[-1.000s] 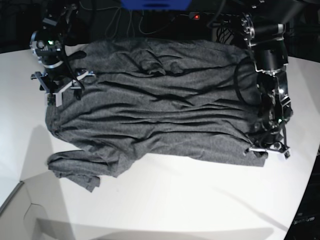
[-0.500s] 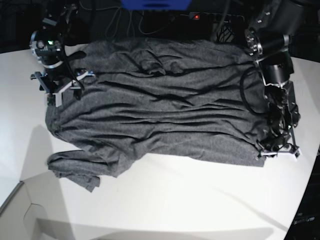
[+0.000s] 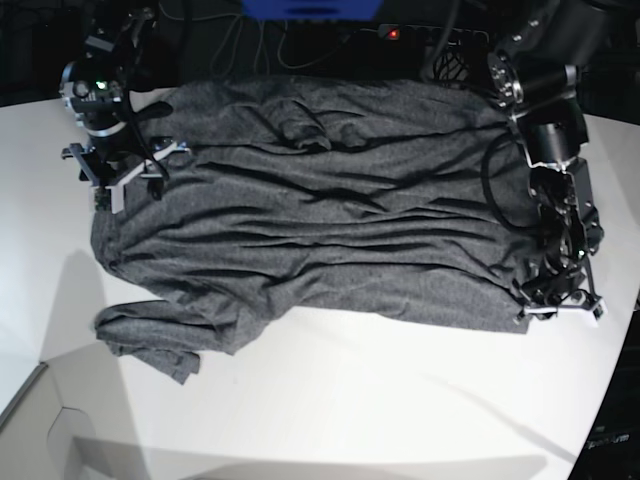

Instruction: Layout the t-shirt on the table in an organized manner, then fold the t-shirt properly

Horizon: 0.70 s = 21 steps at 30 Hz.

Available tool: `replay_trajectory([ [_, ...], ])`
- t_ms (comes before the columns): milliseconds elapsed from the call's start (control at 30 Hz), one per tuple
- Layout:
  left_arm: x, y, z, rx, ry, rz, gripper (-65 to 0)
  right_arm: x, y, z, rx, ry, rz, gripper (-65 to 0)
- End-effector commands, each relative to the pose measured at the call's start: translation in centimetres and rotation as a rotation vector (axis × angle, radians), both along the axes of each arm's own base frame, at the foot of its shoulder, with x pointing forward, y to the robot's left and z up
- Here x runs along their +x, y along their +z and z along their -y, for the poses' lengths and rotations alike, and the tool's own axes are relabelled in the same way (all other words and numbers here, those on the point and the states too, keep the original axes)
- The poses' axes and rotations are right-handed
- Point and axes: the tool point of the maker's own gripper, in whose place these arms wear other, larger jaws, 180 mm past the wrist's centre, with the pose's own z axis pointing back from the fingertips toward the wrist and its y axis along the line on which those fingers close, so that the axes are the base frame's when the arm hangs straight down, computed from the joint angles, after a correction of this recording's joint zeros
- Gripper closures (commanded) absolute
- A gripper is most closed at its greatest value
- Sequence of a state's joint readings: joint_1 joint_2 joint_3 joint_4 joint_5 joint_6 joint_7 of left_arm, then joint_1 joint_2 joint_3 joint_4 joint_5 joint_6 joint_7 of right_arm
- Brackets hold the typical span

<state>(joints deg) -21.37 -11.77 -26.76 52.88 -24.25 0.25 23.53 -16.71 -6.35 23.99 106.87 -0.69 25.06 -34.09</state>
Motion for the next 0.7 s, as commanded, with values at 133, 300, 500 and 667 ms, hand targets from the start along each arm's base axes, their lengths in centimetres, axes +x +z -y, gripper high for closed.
replay_trajectory([
  [133, 1.5, 2.1, 0.0, 0.013, 0.001, 0.066, -17.6, 0.7, 1.1, 0.2, -0.005, -0.001, 0.047, -34.0],
  [300, 1.5, 2.2, 0.1, 0.012, 0.000, 0.068, -17.6, 0.7, 1.1, 0.2, -0.005, -0.001, 0.047, -34.0],
  [500, 2.6, 1.7, 0.4, -0.022, 0.004, 0.050, -17.6, 0.7, 1.1, 0.2, -0.005, -0.001, 0.045, -34.0],
  [667, 3.0, 1.6, 0.5, -0.033, 0.004, 0.045, -17.6, 0.7, 1.1, 0.2, -0.006, -0.001, 0.047, -34.0],
])
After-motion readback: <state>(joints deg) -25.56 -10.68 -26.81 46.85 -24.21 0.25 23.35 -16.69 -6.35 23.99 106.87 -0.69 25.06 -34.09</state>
